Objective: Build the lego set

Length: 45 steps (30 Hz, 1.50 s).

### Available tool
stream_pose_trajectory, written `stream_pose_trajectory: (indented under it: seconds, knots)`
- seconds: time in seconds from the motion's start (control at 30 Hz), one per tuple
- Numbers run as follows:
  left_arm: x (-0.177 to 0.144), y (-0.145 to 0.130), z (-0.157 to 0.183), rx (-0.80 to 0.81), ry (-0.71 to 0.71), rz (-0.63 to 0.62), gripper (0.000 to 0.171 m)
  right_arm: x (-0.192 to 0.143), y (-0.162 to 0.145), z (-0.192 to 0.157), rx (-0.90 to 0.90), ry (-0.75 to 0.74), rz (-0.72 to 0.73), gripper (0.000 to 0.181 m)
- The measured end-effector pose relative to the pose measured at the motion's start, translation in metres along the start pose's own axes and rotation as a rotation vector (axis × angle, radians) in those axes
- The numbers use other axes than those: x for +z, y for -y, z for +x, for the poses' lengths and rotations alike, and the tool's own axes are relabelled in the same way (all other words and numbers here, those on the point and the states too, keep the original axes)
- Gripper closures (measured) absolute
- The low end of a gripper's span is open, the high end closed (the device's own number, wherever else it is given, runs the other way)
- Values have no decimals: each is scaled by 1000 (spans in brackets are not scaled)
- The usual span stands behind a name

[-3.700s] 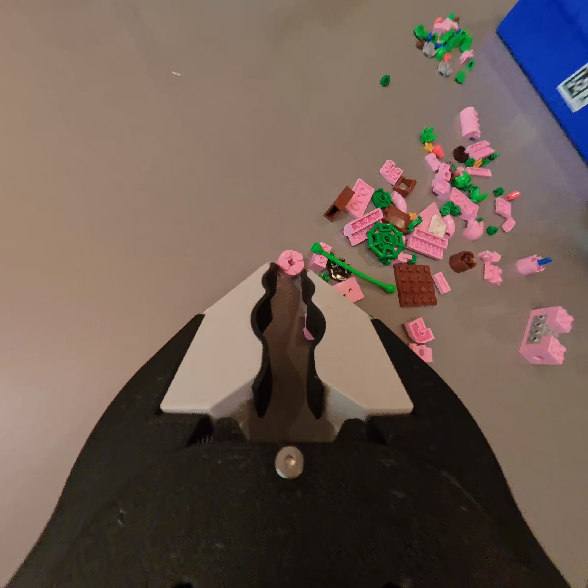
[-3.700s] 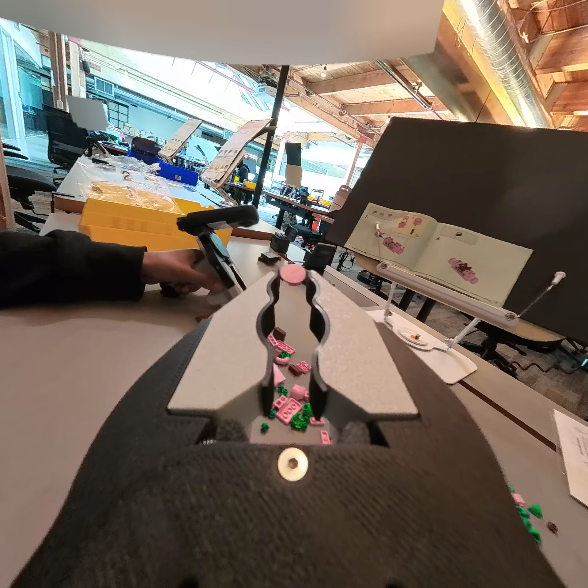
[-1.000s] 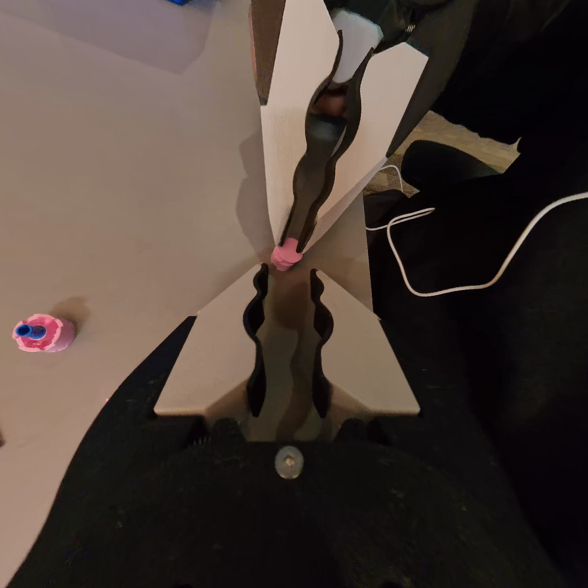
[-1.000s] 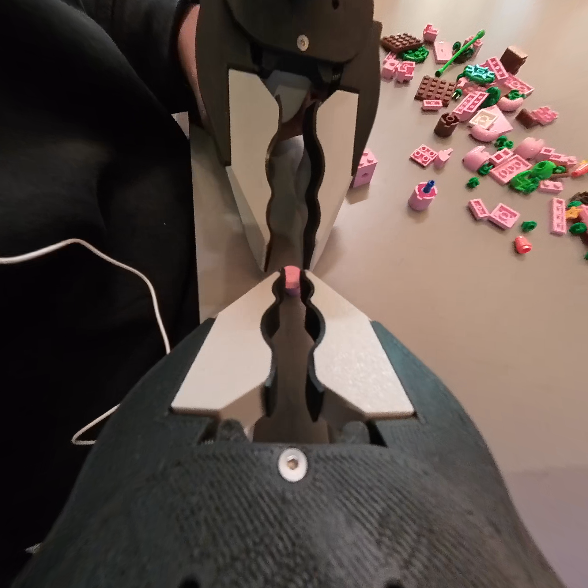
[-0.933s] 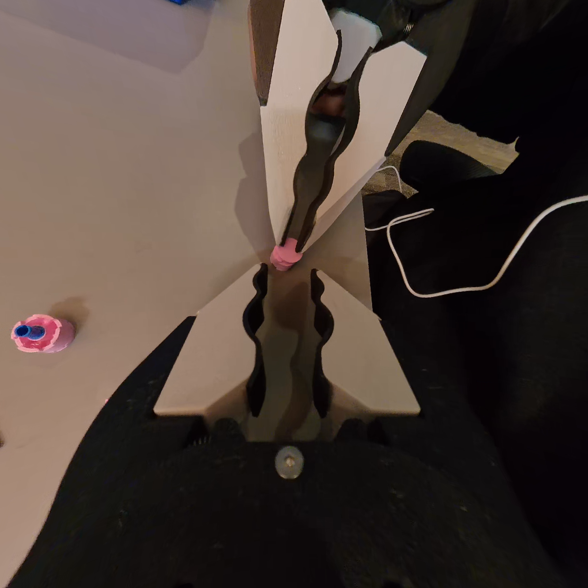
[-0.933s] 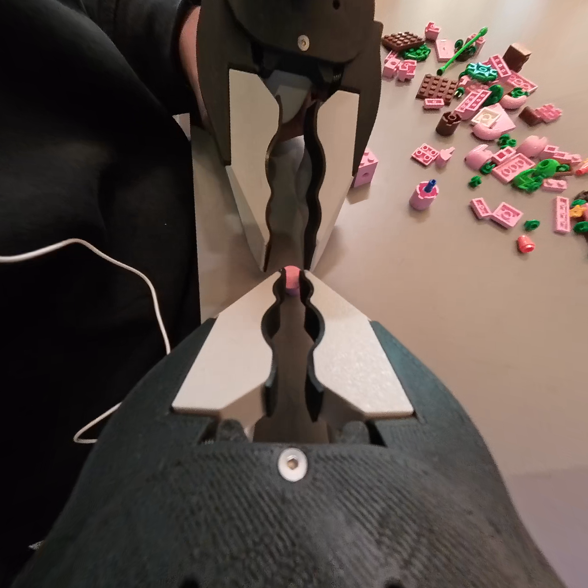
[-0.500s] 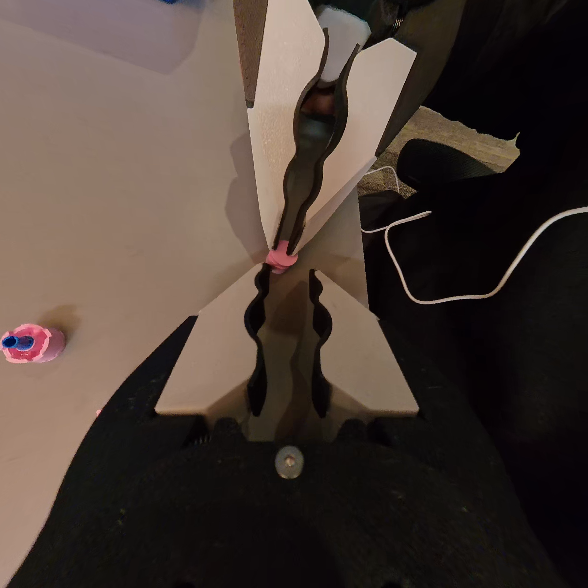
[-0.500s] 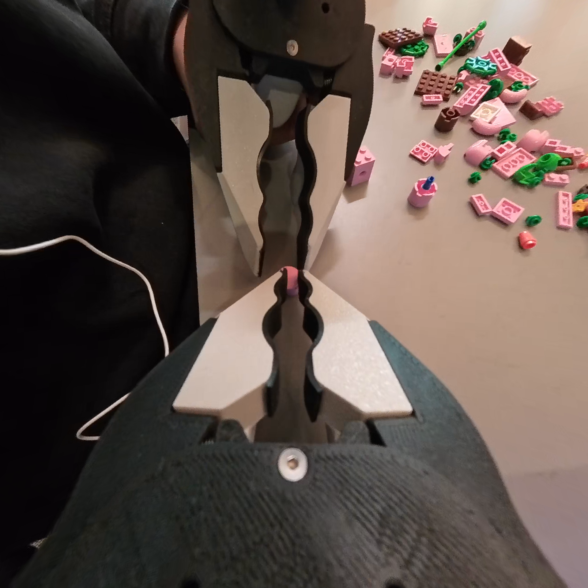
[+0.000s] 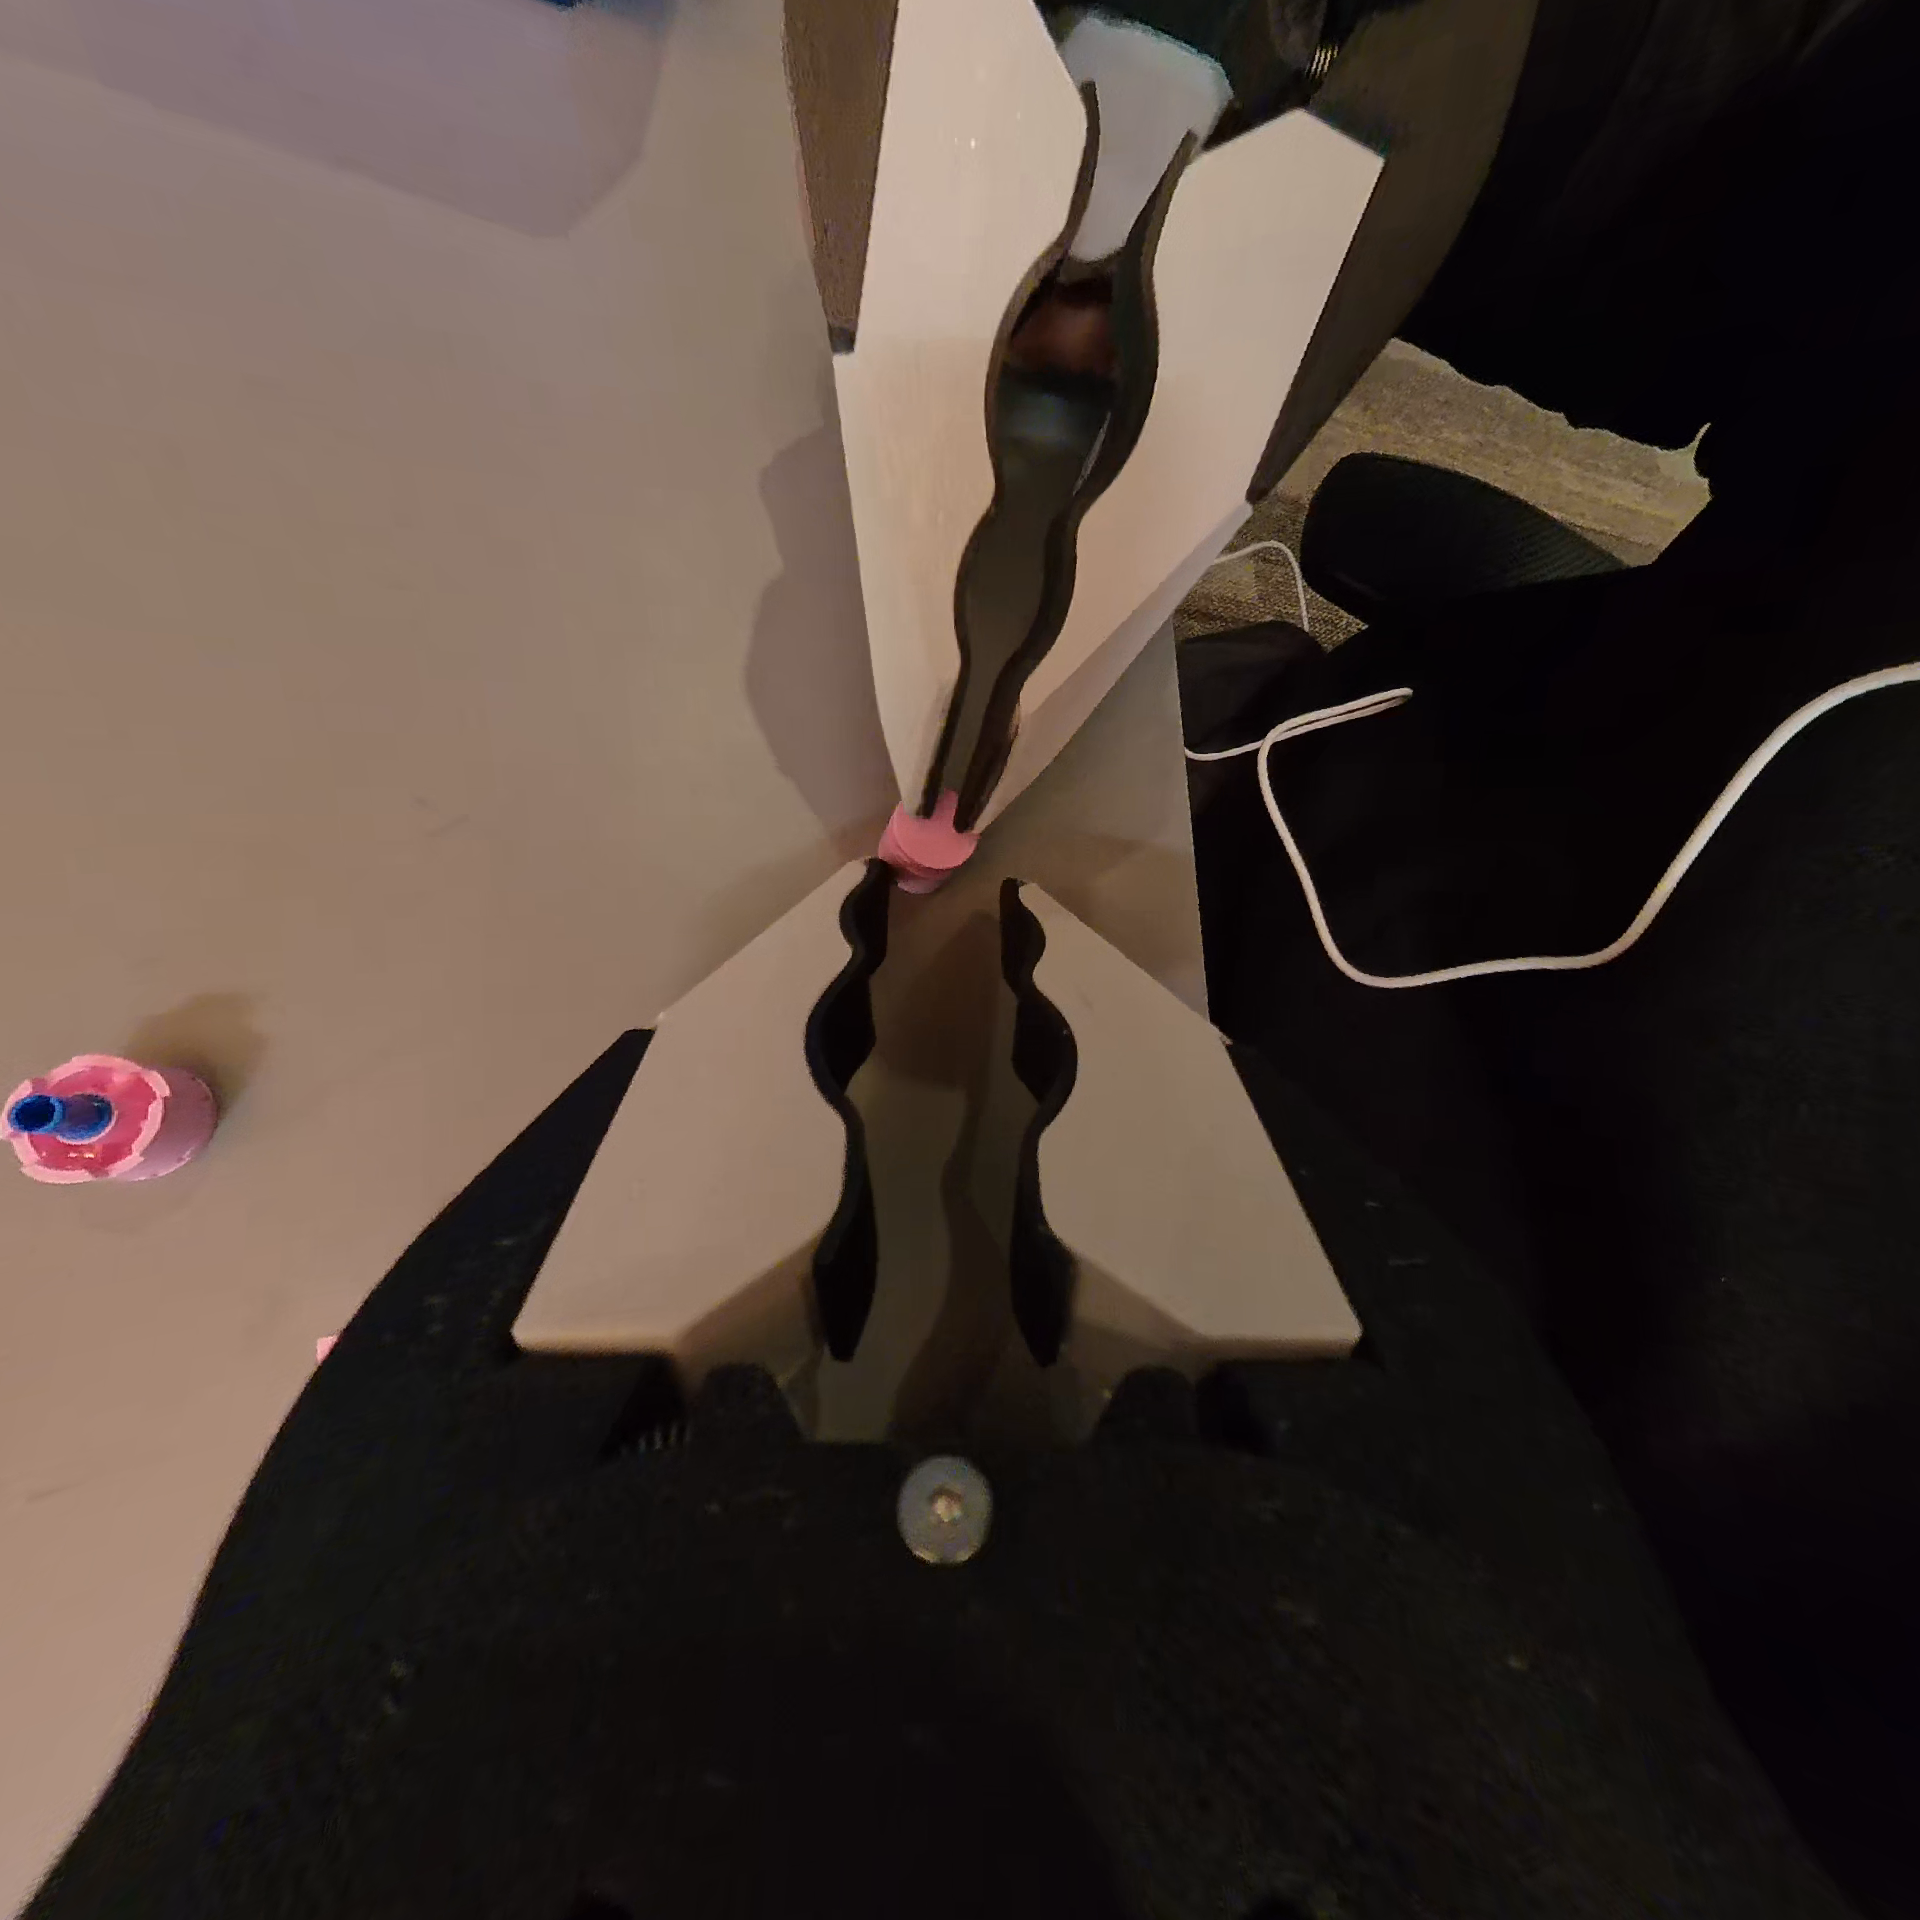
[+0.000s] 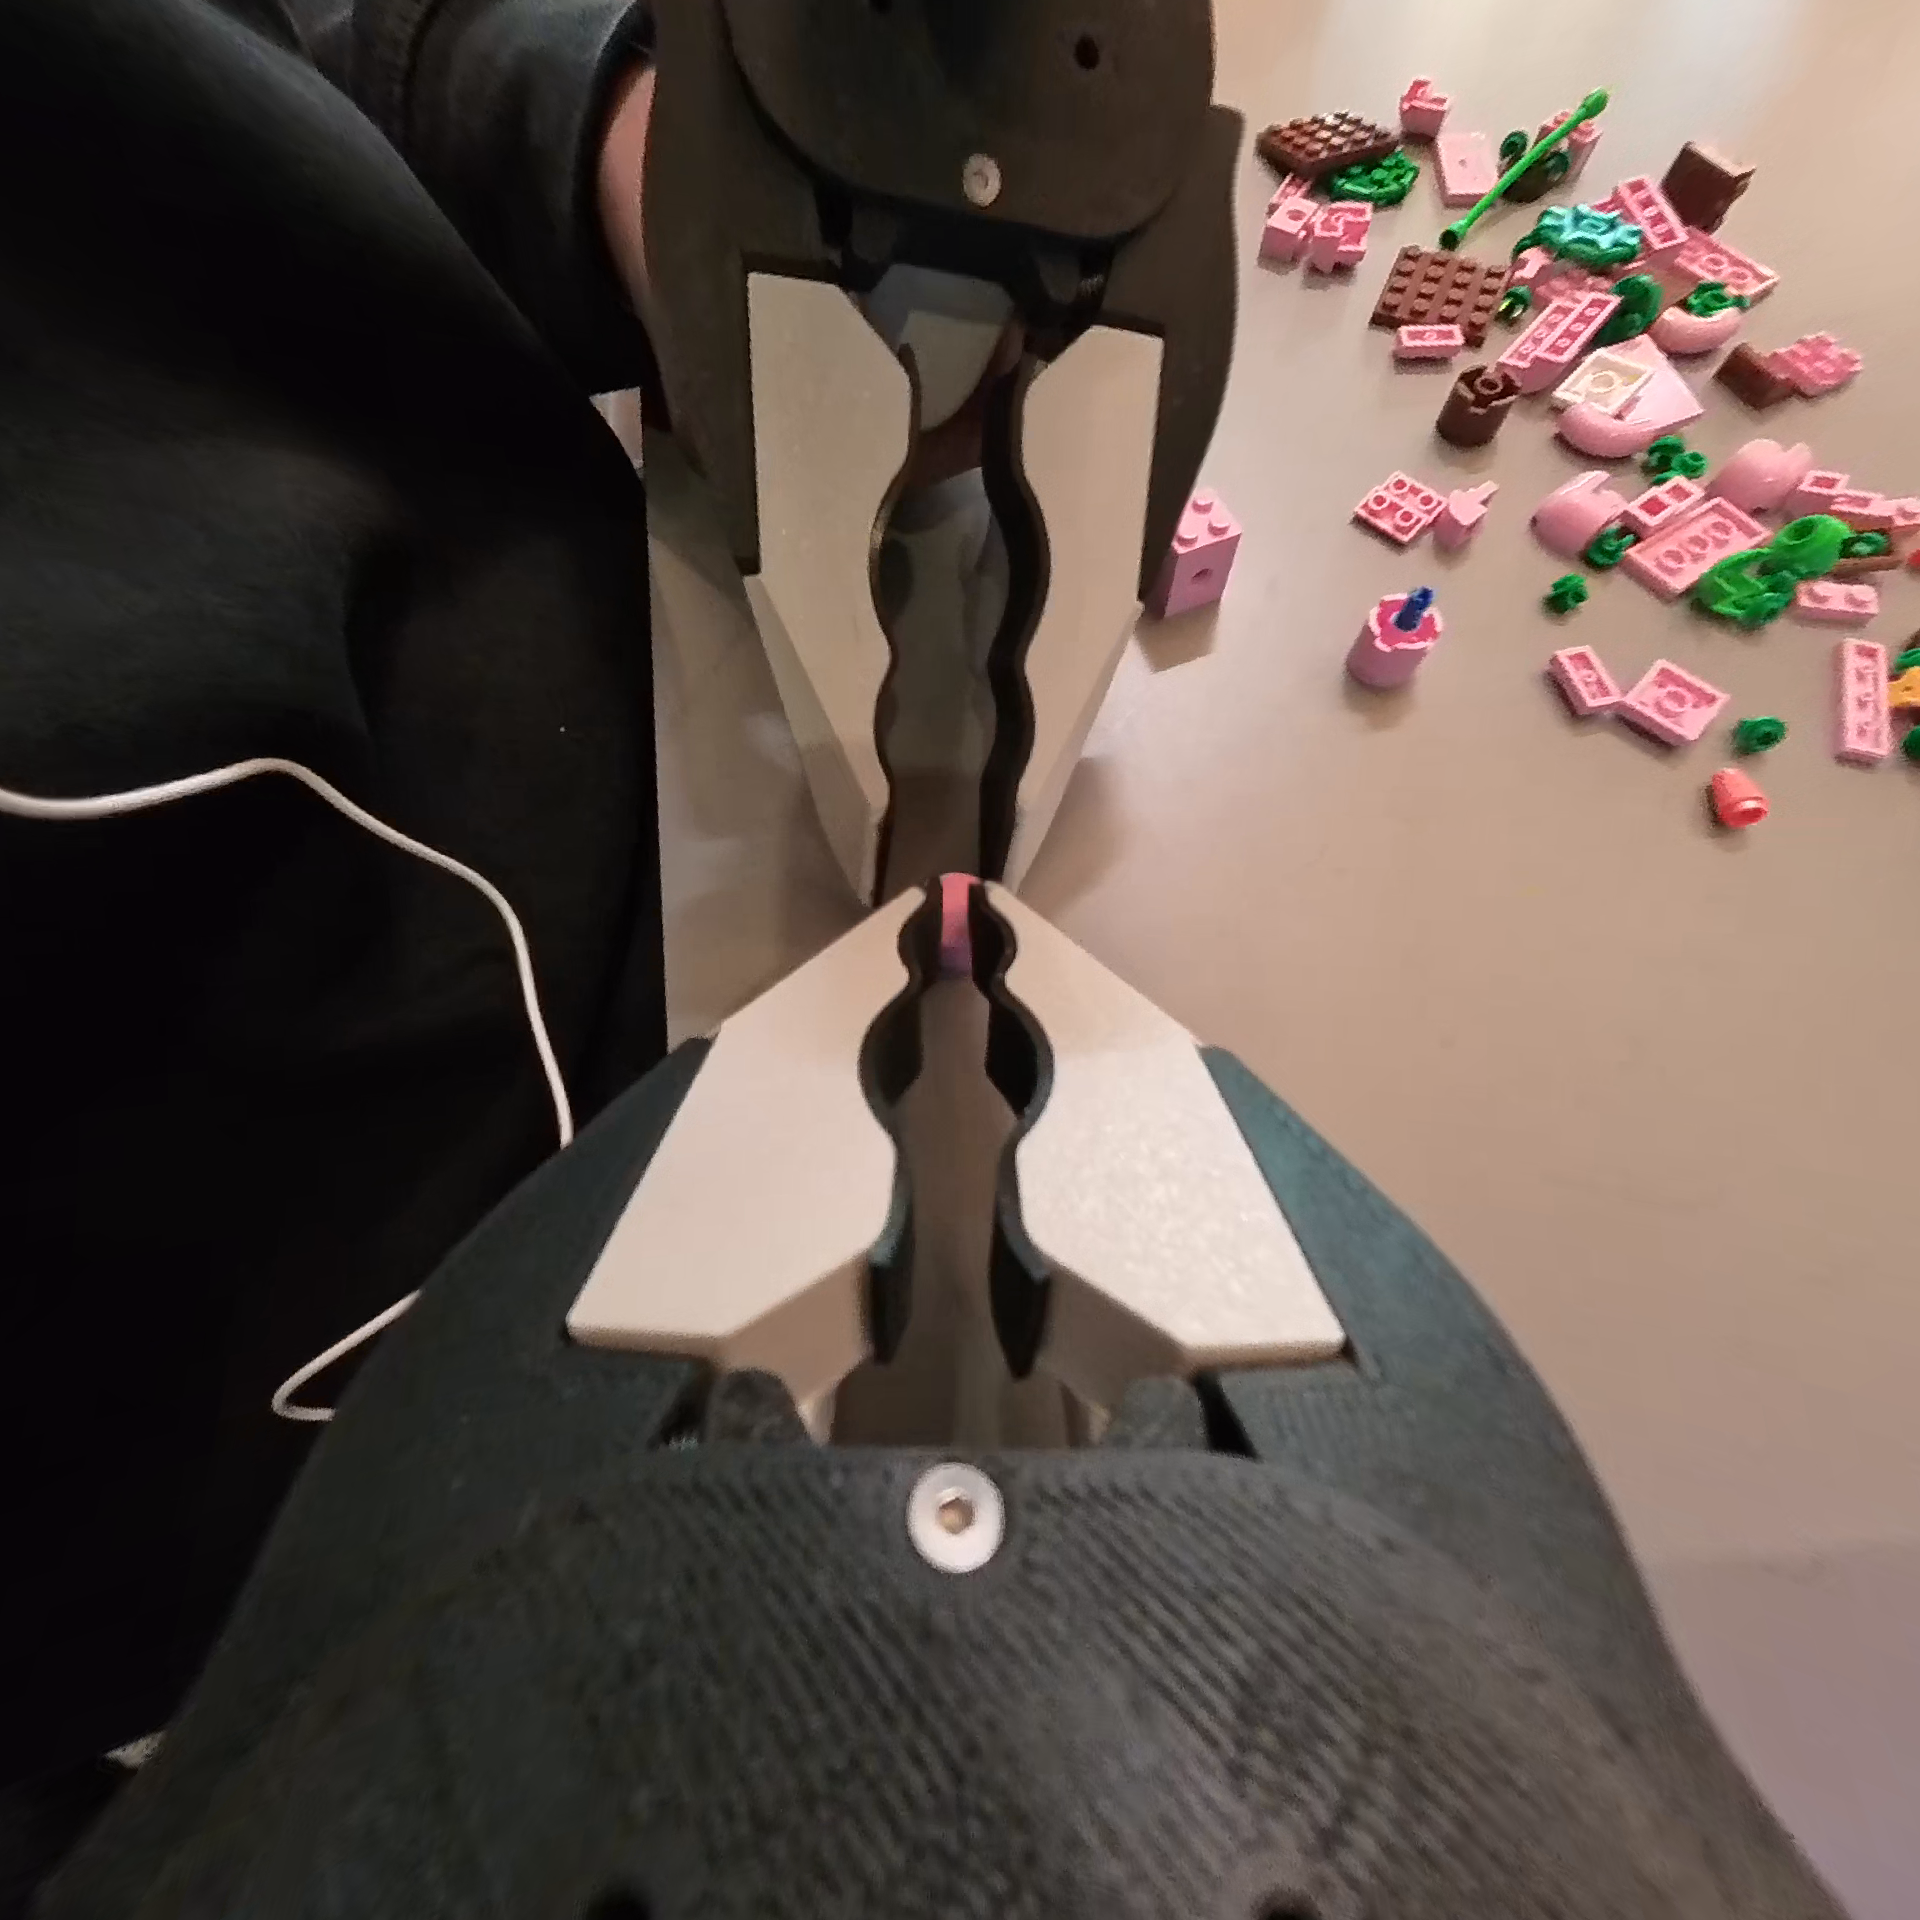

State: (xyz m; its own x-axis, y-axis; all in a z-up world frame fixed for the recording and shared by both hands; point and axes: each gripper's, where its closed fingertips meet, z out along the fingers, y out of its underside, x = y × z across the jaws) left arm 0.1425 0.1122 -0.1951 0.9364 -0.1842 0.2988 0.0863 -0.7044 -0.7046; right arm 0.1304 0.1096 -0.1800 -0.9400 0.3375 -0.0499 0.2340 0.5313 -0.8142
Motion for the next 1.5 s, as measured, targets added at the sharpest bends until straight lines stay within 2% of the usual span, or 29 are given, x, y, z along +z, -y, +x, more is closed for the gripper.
stream_pose_trajectory:
  seconds: [0.37, 0.93, 1.2, 1.27, 1.37, 1.43, 1.5]
  knots:
    - [0, 0, 0, -1, -2, 0, 152, 3, -1, -2, -28, 5, -14, 181]
    - [1, -1, -1, -1, 10, -8, 158, 8, -1, -2, 22, 23, -76, 181]
    - [1, -1, 0, 9, 11, -11, 160, 3, 1, -1, 50, 34, -2, 181]
    - [1, -1, 0, 11, 11, -11, 159, -9, 14, 2, 93, 35, 106, 180]
    - [1, -1, 0, 9, 9, -10, 159, -27, 25, 7, 159, 38, 226, 165]
    - [1, -1, 1, 6, -1, -8, 157, -28, 19, 8, 145, -7, 204, 160]
    - [4, 3, 4, 9, -17, 1, 146, -27, 15, 7, 102, -60, 178, 159]
